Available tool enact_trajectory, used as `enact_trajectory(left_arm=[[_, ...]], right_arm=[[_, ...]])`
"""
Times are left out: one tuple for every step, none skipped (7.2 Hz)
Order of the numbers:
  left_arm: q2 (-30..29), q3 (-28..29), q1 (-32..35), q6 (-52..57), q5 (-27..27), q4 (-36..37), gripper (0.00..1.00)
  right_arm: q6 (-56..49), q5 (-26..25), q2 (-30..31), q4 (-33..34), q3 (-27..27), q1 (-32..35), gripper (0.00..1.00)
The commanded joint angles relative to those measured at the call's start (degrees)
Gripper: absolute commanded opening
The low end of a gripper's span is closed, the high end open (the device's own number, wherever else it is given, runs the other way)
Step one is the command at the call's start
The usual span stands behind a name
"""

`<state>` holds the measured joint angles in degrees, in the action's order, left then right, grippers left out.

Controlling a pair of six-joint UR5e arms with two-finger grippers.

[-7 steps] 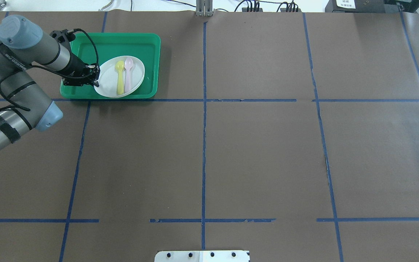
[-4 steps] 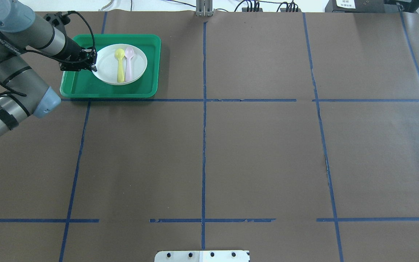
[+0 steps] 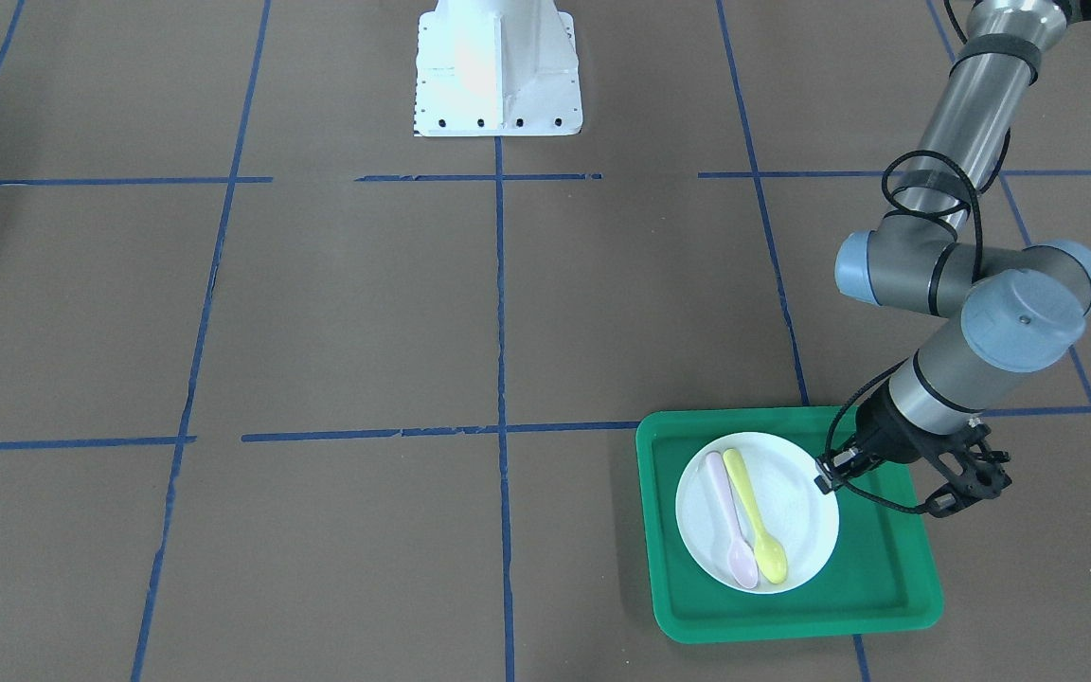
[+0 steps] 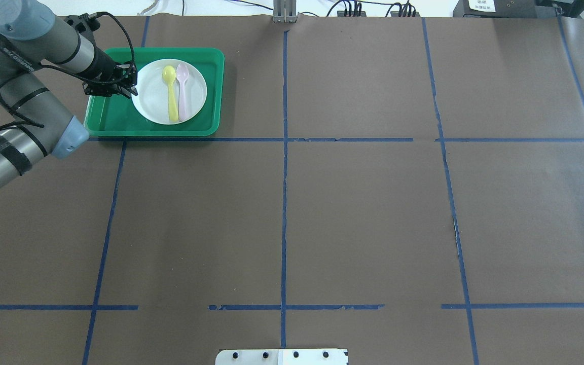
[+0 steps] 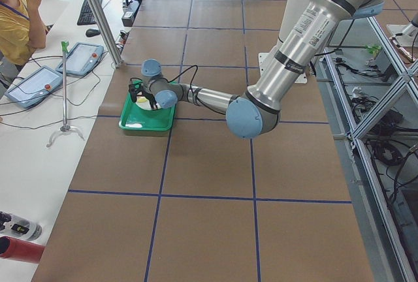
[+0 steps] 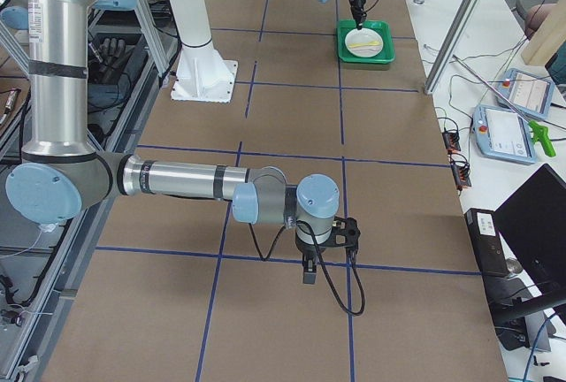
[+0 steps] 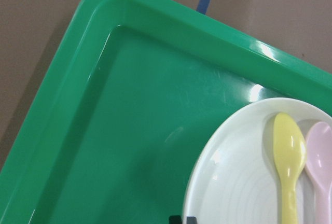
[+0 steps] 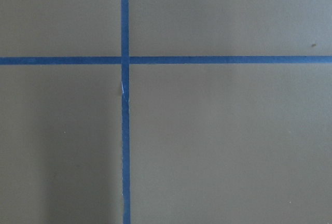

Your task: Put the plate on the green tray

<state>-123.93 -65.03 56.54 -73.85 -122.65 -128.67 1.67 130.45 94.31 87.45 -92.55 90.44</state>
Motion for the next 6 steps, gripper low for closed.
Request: enact_trajectory(left_arm=[[0.1, 0.0, 0.4, 3.9, -0.2, 0.3, 1.0], [0.4, -0.6, 2.9, 4.4, -2.7, 0.5, 1.0], [3.7, -5.1, 3.3, 10.5, -6.7, 4.3, 1.0], [6.5, -11.2, 5.2, 24.5, -6.5, 13.2, 1.0], [7.8, -14.6, 10.0, 39.9, -6.3, 21.6, 1.0], [11.3, -16.3, 14.7, 52.8, -6.3, 24.9, 1.0]], right_arm=[[0.0, 0.0, 0.0, 0.0, 0.0, 0.0, 1.0], [0.0, 0.1, 0.0, 0.0, 0.0, 0.0, 1.0], [0.0, 0.1, 0.0, 0.0, 0.0, 0.0, 1.0], [0.0, 0.0, 0.0, 0.0, 0.0, 0.0, 1.0], [0.0, 0.0, 0.0, 0.0, 0.0, 0.0, 1.0], [0.0, 0.0, 0.0, 0.0, 0.0, 0.0, 1.0]])
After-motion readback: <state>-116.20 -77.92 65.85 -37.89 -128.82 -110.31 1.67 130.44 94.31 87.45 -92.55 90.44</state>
